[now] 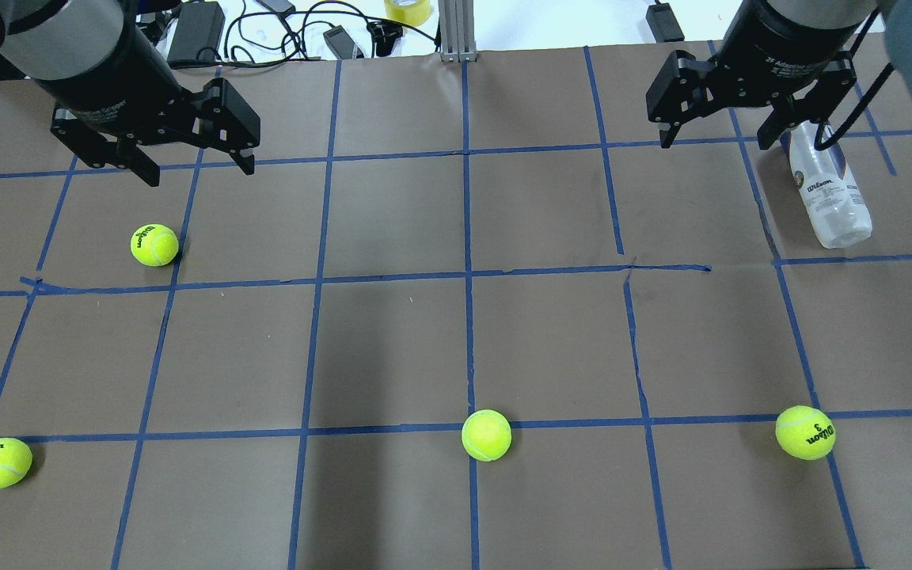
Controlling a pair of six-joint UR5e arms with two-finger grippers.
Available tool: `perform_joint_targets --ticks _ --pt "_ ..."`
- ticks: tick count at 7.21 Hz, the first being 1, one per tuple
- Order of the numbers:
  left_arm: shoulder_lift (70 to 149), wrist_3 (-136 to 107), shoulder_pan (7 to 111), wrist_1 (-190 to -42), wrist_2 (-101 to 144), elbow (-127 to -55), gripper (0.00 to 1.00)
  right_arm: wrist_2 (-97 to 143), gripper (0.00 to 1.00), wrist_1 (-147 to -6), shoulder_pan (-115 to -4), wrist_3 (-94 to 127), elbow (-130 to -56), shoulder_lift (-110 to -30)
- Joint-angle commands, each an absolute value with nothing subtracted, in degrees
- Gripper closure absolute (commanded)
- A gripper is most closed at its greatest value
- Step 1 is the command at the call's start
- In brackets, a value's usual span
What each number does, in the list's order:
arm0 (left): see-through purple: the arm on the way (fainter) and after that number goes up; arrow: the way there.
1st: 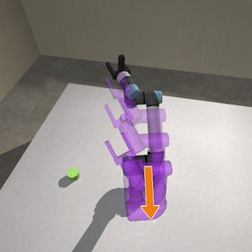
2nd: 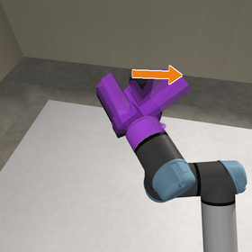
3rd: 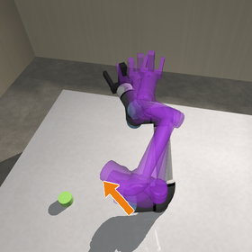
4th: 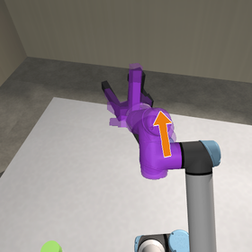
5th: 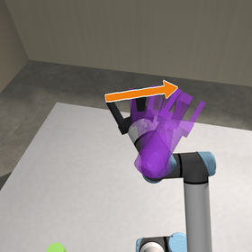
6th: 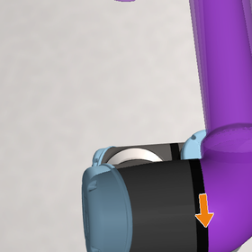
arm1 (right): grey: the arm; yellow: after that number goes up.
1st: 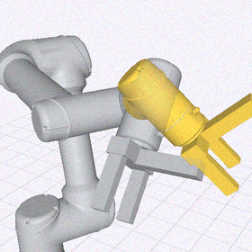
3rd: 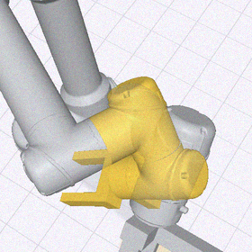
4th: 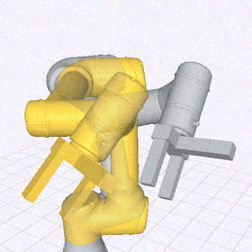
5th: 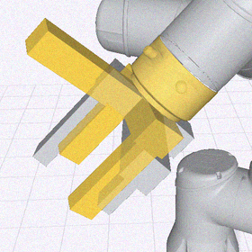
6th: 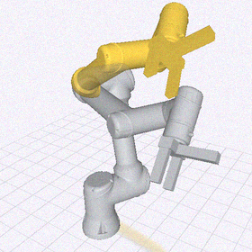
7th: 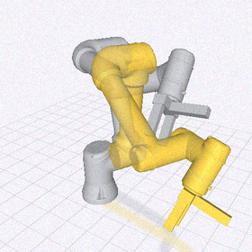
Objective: Lift up tennis ball bucket
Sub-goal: 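Move the right gripper toward the upright tennis ball can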
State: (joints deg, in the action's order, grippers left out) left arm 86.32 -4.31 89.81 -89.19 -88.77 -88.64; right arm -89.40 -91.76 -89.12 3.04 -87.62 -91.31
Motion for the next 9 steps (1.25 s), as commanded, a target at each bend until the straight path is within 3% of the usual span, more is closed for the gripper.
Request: perform_joint_targets --ticks 1,9 --pt "86.22 -4.31 89.82 -89.21 -88.77 -88.68 0.0 -89.3 0.0 -91.76 -89.12 3.25 -87.71 -90.36" --pt "86.31 -4.31 89.82 -89.12 -88.77 -88.68 0.0 -92.1 0.0 -92.72 -87.9 1.67 -86.84 -85.7"
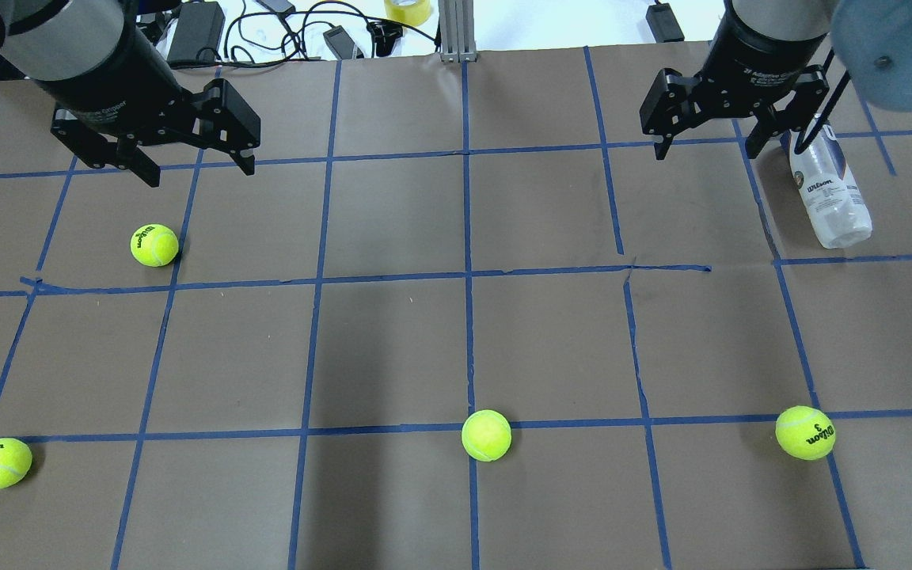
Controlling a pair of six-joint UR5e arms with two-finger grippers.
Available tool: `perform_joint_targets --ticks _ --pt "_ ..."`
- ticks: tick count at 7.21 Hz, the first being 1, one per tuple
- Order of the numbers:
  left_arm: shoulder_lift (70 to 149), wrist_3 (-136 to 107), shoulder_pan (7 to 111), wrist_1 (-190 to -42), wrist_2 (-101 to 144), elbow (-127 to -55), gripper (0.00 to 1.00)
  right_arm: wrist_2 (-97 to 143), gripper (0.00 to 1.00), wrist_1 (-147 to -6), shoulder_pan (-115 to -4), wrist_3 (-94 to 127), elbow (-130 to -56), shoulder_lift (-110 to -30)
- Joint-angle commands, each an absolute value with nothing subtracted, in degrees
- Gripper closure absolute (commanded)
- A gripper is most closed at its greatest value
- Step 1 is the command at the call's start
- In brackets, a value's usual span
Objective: Lift up tennis ball bucket
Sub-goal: 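Move the right gripper toward the upright tennis ball can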
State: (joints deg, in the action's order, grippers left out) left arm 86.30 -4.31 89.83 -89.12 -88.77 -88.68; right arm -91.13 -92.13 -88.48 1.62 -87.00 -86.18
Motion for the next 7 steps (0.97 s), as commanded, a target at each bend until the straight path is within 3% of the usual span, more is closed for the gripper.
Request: perform_joint_targets --ticks 1,5,7 --pt "86.22 -4.31 89.82 -89.21 -88.77 -88.68 0.0 -92.63 0.0 -92.64 -86.24 4.37 -84.49 -84.82" --pt "86.13 -4.31 89.74 -89.12 -88.86 -88.86 0.0 -94.46 0.0 -92.64 -81.58 4.31 -70.08 -70.34" --pt "86.13 -4.31 89.74 -89.12 -88.86 -88.86 0.0 -94.31 0.0 -93.94 -75.0 -0.93 -67.16 -65.85"
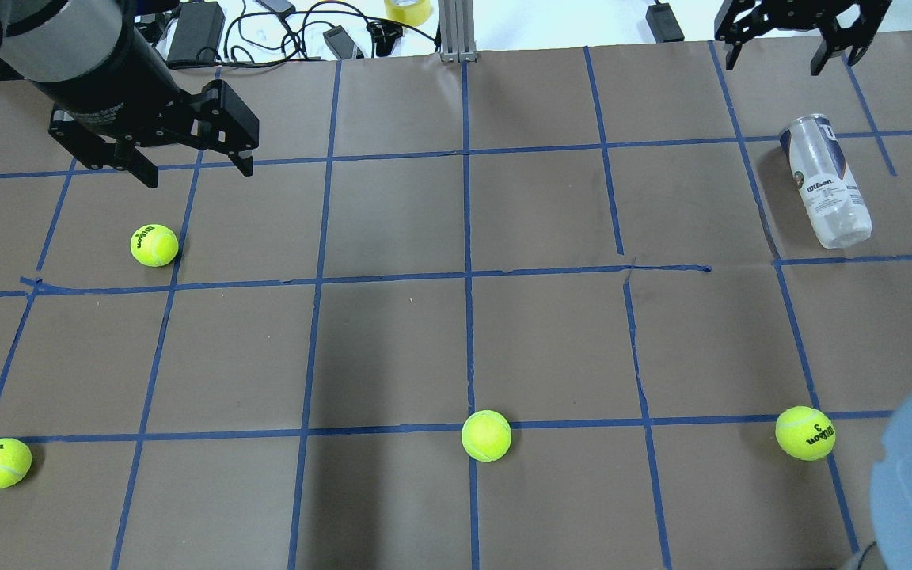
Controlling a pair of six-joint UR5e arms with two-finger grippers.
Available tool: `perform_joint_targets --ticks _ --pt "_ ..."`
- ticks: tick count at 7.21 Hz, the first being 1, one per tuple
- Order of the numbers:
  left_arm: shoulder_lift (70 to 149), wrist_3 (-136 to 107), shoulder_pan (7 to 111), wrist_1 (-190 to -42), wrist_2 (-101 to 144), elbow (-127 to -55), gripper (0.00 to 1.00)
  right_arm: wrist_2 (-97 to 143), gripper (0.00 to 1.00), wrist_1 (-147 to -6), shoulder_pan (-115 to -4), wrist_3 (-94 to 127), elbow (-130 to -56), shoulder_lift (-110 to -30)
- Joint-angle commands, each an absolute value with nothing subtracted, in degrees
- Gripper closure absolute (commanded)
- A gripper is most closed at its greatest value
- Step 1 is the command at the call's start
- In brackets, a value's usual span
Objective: Lift up tennis ball bucket
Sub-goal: 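Move the right gripper toward the upright tennis ball can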
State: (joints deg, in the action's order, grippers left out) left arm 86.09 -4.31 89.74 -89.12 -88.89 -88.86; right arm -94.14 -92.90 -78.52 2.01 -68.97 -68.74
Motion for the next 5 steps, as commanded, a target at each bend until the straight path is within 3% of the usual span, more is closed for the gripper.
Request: perform_joint_targets --ticks 1,5 --pt "86.13 -4.31 89.74 -89.12 -88.94 -88.94 0.0 -94.74 0.0 -94.48 -72.36 -5.23 -66.02 -63.57" --pt "86.13 -4.31 89.74 -89.12 -88.95 -88.86 0.0 -94.23 0.0 -109.03 -67.34 -23.2 -62.67 -48.55"
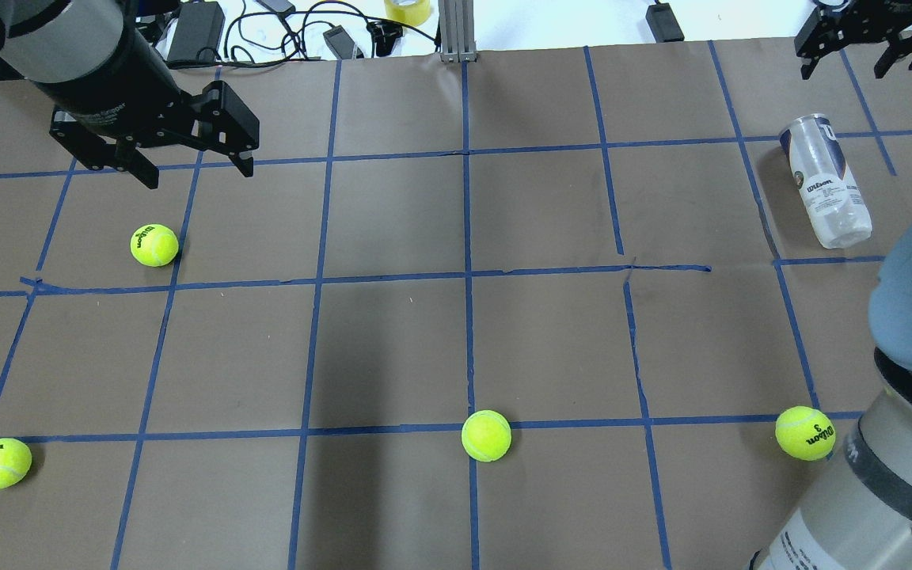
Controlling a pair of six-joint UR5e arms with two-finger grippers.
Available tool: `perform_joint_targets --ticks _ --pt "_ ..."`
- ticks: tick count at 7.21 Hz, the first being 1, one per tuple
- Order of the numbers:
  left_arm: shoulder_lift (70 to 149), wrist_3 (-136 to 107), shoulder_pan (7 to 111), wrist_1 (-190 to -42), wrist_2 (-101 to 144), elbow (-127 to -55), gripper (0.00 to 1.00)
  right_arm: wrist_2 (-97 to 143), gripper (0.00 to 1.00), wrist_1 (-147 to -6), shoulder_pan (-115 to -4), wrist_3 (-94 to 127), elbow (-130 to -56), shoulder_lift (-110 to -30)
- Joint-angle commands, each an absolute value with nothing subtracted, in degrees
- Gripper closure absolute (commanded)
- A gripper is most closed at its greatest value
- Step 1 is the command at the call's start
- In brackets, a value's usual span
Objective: Lift up tennis ball bucket
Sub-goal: 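Move the right gripper toward the upright tennis ball can, then close the right gripper around the top of the tennis ball can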
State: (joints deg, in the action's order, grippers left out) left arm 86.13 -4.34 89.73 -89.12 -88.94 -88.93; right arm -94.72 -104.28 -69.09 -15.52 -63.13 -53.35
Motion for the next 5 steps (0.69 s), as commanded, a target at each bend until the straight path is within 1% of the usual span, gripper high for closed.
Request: perform_joint_targets --ticks 1,5 --pt "86.13 -4.39 89.74 -89.12 -88.86 -88.86 0.0 -94.22 0.0 -112.9 -66.98 -25.47 -62.75 -47.04" --pt "86.13 -4.39 89.91 -89.12 -88.86 -88.95 0.0 -90.53 0.0 -113.38 -67.06 -27.16 -62.93 -44.04"
